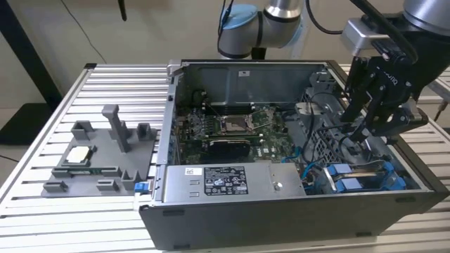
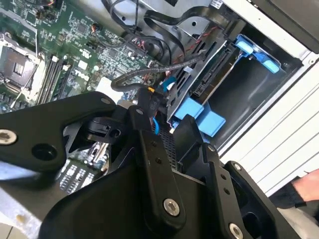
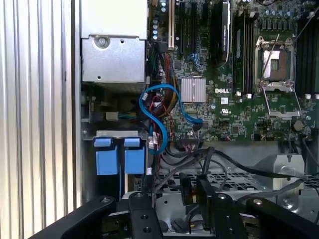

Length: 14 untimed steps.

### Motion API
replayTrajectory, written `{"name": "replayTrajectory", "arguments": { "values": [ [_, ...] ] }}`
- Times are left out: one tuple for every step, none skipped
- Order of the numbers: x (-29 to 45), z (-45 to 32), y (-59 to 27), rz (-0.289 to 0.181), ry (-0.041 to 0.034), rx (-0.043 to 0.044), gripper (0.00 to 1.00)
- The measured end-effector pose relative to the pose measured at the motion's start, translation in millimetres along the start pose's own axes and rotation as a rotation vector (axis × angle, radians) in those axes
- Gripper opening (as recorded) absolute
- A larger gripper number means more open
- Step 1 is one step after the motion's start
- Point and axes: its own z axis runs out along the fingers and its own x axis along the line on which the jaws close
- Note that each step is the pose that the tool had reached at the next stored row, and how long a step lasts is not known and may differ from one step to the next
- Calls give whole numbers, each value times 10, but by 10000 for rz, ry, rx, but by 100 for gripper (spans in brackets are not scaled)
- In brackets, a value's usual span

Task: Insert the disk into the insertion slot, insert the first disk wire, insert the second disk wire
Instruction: 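Insert the first disk wire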

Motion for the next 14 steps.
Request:
{"name": "replayTrajectory", "arguments": {
  "values": [
    [-1, 5, 3, -9, -58, 7, 47],
    [-1, 8, 5, -21, -130, 16, 47],
    [-1, 11, 5, -40, -219, 32, 45],
    [0, 14, 6, -57, -294, 56, 38],
    [0, 18, 6, -67, -330, 86, 38],
    [0, 20, 5, -71, -334, 108, 38],
    [0, 21, 5, -74, -334, 130, 31],
    [0, 24, 6, -77, -336, 163, 31],
    [1, 27, 6, -83, -340, 202, 31],
    [1, 30, 6, -88, -342, 239, 31],
    [1, 31, 5, -91, -342, 260, 31],
    [1, 31, 5, -92, -341, 263, 31],
    [2, 31, 5, -92, -341, 264, 31],
    [1, 32, 5, -92, -341, 264, 31]
  ]
}}
